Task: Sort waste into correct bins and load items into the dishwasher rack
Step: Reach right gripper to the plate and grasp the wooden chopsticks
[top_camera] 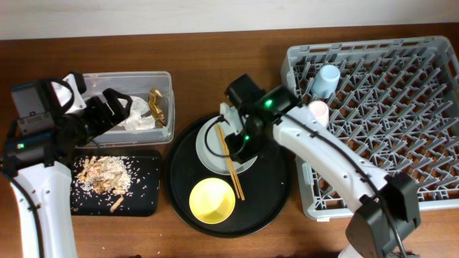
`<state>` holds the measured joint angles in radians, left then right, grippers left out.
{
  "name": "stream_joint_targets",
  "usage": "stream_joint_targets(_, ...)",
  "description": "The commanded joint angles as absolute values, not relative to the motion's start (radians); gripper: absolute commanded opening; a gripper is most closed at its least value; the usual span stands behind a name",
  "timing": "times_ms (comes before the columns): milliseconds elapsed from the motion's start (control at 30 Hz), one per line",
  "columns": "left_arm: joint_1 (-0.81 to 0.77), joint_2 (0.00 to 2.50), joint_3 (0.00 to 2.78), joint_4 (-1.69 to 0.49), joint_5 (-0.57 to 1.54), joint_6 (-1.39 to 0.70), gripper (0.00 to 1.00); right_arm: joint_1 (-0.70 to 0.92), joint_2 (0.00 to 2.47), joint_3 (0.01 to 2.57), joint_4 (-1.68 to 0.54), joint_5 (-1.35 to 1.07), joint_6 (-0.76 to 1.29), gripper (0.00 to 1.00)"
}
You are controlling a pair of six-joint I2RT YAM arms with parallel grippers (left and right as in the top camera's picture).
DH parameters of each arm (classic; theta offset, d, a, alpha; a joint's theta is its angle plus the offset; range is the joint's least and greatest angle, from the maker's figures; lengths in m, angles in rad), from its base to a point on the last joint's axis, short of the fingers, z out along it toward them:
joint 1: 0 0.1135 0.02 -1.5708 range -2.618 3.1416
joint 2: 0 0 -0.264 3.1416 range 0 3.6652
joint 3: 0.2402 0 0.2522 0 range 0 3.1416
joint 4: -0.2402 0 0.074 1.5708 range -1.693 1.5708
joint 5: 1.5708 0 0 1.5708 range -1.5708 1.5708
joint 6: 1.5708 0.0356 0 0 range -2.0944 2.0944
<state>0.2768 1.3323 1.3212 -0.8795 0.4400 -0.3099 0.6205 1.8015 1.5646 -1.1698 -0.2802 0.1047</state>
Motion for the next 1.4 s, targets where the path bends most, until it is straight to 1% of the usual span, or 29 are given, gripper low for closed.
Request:
stream_joint_targets(0,0.281,1.325,1.337,-0.883,0.444,-0.313,0.99,0.655,1.792,1.453,-1.046,-0.253,0.141,0.24)
stream_joint_targets(267,0.281,1.325,1.337,-0.884,0.444,-0.313,0.99,0.661,1.792,1.277,-0.741,-0.238,0.176,0.24)
stream_joint_targets(400,0.281,1.325,1.337,-0.884,0.444,-0.313,0.99,0.661,1.792,1.219,-0.666,-0.128,0.231,0.23)
stream_joint_targets(467,0.281,1.325,1.337,-0.884,0.444,-0.313,0.99,0.661,1.792,1.201,-0.636,-0.118,0.231,0.22)
stream_joint_targets(500,0.281,1.325,1.337,-0.884,0.444,-0.313,0.99,0.661,1.792,1.196,-0.625,-0.119,0.231,0.2)
stream_joint_targets(533,0.281,1.325,1.337,-0.884,0.444,-0.313,0.99,0.661,1.792,1.192,-0.613,-0.119,0.233,0.16)
stream_joint_targets(567,0.281,1.325,1.337,-0.884,0.444,-0.313,0.99,0.661,1.792,1.191,-0.607,-0.118,0.245,0.07)
stream_joint_targets(600,0.281,1.325,1.337,-0.884,0.444,-0.313,0.99,0.661,1.792,1.189,-0.599,-0.12,0.246,0.06)
stream_joint_targets(733,0.281,1.325,1.337,-0.884,0.444,-0.313,0.99,0.662,1.792,1.185,-0.593,-0.119,0.246,0.08)
stream_joint_targets(900,0.281,1.325,1.337,-0.884,0.444,-0.313,0.99,0.662,1.805,1.166,-0.554,-0.119,0.295,0.14)
stream_joint_targets(1367,0.281,1.325,1.337,-0.884,0.444,-0.313,0.99,0.664,1.849,1.16,-0.546,-0.123,0.297,0.14)
